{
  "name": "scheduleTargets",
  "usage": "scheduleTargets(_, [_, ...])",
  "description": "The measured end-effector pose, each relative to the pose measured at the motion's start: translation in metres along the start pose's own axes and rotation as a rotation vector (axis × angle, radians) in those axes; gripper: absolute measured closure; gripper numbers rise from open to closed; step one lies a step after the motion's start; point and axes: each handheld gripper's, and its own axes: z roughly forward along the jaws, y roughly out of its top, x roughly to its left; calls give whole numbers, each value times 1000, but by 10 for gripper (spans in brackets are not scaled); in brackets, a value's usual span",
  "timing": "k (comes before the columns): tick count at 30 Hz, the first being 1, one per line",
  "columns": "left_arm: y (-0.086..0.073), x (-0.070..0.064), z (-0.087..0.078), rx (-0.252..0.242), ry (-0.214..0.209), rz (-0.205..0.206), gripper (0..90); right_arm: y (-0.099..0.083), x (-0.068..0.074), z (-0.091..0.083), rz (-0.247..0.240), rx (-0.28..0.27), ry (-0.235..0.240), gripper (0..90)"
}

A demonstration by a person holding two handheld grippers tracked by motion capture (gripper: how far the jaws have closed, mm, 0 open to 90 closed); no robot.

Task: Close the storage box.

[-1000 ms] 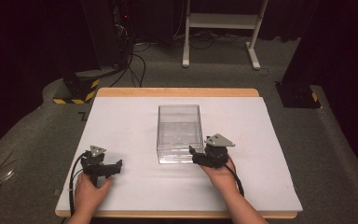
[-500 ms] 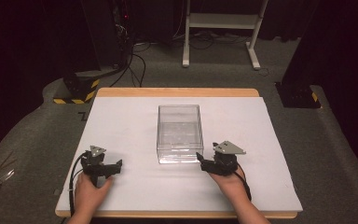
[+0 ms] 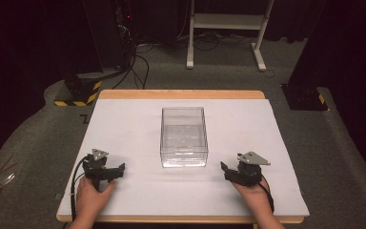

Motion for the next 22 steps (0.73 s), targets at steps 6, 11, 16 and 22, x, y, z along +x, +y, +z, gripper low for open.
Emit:
scheduleTargets(6, [0, 0, 0, 0, 0, 1, 6, -15, -8, -2, 6, 25, -26, 244])
scheduleTargets(11, [0, 0, 0, 0, 0, 1, 6, -22, -13, -1, 24, 26, -19, 250])
scheduleTargets(16, [0, 0, 0, 1, 0, 1, 6, -23, -7, 0, -16, 33, -21, 254])
scheduleTargets(22, [0, 0, 0, 2, 0, 1, 6, -23, -9, 0, 1, 30, -2, 254])
